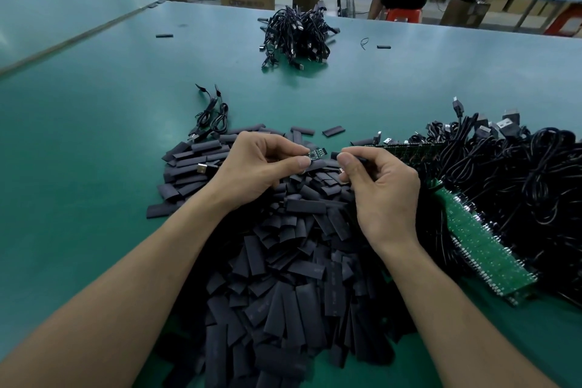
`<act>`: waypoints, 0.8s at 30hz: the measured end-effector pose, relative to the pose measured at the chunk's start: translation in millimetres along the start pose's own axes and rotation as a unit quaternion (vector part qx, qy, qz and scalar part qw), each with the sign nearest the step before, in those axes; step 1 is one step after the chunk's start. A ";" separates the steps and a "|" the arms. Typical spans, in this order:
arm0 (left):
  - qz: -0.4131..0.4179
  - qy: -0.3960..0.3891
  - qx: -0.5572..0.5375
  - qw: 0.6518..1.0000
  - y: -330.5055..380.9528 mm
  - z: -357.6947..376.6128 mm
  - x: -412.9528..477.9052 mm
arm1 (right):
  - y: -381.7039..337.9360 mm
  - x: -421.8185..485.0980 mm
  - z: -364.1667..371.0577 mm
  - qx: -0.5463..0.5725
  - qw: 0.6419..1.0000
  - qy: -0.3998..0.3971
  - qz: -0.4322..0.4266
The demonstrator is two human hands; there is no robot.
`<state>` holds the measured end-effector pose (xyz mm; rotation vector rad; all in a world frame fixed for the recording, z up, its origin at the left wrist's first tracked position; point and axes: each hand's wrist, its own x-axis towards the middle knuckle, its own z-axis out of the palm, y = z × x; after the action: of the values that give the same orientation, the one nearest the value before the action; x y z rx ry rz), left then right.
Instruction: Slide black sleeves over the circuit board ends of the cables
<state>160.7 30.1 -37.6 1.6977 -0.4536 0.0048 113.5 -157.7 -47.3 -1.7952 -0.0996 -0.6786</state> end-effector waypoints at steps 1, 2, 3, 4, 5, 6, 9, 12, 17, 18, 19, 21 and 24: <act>-0.001 -0.003 0.000 1.000 0.5 0.0 -0.2 | 0.2 0.3 0.4 0.001 1.000 0.002 0.001; -0.001 -0.007 0.000 1.000 0.9 0.0 -0.6 | 0.5 0.4 0.9 0.004 1.000 0.002 0.003; 0.000 -0.012 0.002 1.000 1.2 0.2 -0.9 | 1.0 0.4 1.2 0.005 1.000 -0.001 0.004; 0.001 -0.017 0.005 1.000 1.4 0.4 -1.1 | 1.4 0.4 1.5 0.006 1.000 -0.004 0.003; 0.001 -0.021 0.007 1.000 1.4 0.7 -1.2 | 1.7 0.2 1.8 0.005 1.000 -0.007 0.002; 0.000 -0.024 0.009 1.000 1.2 0.9 -1.2 | 1.8 -0.1 2.0 0.003 1.000 -0.009 0.000; -0.002 -0.026 0.010 1.000 1.1 0.5 -0.8 | 1.5 -0.5 1.8 -0.007 1.000 -0.009 -0.008; -0.002 -0.023 0.015 1.000 2.0 0.3 -0.8 | 0.7 -0.1 0.7 -0.010 1.000 -0.012 -0.005; -0.007 -0.024 0.013 1.000 4.6 -0.1 -0.3 | -0.6 0.1 -1.9 0.000 1.000 -0.025 0.002; -0.007 -0.024 0.017 1.000 5.0 0.1 -0.2 | -1.0 0.0 -1.9 0.001 1.000 -0.026 0.002; -0.007 -0.024 0.019 0.999 5.4 0.5 -0.3 | -1.3 -0.1 -1.7 0.000 1.000 -0.024 0.002; -0.007 -0.026 0.018 0.999 6.1 1.2 -0.5 | -1.5 0.1 -0.8 -0.008 1.000 -0.018 0.000; -0.004 -0.027 0.014 1.000 5.9 0.9 -0.6 | -1.7 -0.3 0.3 -0.014 1.000 -0.014 -0.004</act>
<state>158.2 28.8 -32.3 1.7305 -0.4898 -0.0413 112.7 -156.8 -46.0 -1.8312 -0.1158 -0.6639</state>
